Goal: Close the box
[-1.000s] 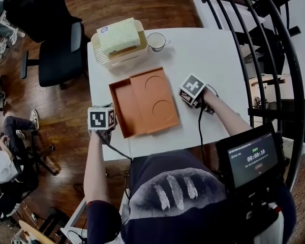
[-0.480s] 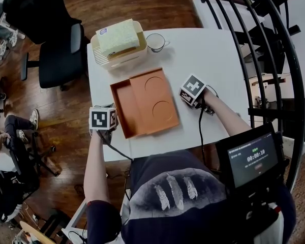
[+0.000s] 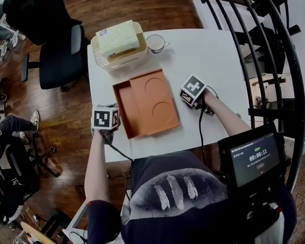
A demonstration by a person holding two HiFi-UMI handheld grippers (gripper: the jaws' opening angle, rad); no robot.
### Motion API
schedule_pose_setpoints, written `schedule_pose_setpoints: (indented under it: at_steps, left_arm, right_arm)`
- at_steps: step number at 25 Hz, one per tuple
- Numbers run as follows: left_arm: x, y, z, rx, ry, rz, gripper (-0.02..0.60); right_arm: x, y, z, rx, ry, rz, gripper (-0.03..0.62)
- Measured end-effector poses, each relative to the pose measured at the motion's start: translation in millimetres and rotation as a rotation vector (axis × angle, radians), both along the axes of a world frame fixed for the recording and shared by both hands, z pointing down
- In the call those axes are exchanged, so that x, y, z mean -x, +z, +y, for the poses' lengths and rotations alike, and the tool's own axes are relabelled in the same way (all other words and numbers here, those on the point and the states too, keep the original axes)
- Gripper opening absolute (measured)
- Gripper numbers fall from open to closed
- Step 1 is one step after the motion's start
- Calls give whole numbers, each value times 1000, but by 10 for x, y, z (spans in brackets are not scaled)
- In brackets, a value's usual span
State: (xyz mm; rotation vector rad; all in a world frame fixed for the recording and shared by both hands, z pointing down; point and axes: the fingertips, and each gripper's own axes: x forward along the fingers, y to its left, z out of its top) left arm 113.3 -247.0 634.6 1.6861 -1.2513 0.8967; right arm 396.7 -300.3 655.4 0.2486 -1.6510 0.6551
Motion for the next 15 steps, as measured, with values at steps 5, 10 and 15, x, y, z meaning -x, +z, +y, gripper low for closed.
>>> schedule_pose_setpoints:
  at_steps: [5,10,15]
  left_arm:
    - [-25,12,2,4,10,5,15]
    - [-61,20,-19,2,18,14,15]
    - [-86,13,-25,3,24,15,15]
  right_arm:
    - [3,8,4,13,2,0,5]
    - [8,20,8,20,5,-3,5]
    - [7,20,12,39,24,-19,5]
